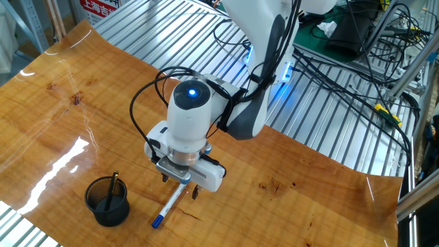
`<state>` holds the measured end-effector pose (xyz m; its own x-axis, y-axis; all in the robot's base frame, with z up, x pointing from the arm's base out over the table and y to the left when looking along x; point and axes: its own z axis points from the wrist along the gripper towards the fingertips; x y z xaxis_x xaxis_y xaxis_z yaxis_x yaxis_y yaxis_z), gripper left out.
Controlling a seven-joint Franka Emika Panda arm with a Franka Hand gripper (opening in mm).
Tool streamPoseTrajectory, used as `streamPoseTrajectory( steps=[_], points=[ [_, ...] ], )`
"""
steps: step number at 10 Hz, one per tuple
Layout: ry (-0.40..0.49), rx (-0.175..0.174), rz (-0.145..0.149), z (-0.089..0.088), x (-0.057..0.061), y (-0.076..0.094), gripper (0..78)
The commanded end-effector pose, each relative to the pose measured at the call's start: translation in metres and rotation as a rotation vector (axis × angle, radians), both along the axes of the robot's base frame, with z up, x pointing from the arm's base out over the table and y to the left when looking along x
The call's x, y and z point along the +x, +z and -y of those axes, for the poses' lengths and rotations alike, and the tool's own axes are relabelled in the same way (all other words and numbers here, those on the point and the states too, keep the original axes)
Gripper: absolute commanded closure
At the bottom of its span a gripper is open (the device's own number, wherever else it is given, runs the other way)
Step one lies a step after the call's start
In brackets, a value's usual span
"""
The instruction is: Put the pen into the pen holder
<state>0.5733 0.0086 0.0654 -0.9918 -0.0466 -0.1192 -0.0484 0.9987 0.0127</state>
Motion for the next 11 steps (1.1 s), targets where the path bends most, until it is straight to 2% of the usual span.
streamPoseTrajectory(
  steps=[1,11],
  points=[
    [0.008,-0.013,-0.003,0.0002,0.0010,0.0012,0.1],
    [0.012,-0.010,-0.004,0.0007,0.0009,-0.0037,0.1]
  ],
)
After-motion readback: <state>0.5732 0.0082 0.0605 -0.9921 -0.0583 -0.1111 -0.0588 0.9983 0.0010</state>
